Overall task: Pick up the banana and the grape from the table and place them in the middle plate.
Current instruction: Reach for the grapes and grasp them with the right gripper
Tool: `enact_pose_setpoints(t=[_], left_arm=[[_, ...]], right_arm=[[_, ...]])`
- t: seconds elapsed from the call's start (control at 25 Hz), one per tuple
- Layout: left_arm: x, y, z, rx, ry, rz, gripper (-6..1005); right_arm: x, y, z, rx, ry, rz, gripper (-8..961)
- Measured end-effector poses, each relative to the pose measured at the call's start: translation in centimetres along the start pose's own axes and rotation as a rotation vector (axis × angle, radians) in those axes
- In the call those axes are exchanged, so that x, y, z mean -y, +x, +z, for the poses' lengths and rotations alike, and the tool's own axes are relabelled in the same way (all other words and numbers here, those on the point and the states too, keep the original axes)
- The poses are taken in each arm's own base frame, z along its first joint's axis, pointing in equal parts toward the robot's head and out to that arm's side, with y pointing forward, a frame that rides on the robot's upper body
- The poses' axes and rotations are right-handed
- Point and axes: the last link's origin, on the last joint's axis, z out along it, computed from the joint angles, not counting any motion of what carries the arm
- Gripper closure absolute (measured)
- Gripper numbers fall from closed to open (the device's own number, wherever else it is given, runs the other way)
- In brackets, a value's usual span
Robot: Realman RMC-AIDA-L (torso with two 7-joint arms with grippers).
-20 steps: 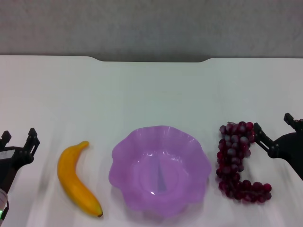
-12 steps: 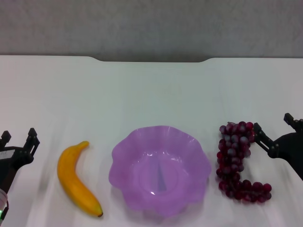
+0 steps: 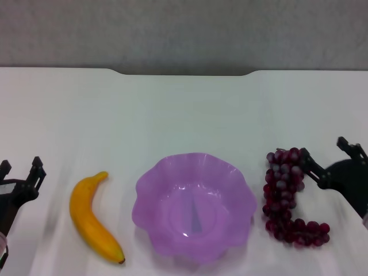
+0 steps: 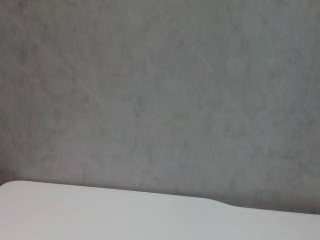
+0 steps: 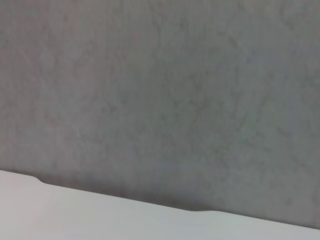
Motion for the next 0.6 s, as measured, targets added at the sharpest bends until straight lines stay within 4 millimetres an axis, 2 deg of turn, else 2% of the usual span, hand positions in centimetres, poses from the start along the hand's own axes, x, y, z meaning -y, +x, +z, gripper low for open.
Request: enact_pose_setpoints(t=[0.24,0.6], left_arm=[[0.4,-0.2,-0.2,0.006,0.012,0.002,292],[0.4,-0.1,-0.2,0.006,0.012,0.006,293]], right_arm=[[-0.8,-1.7,1.6,-0.011,-0.011,0.027,70],[0.0,-5.8,3.6,-0.244,0.025,0.01,74]])
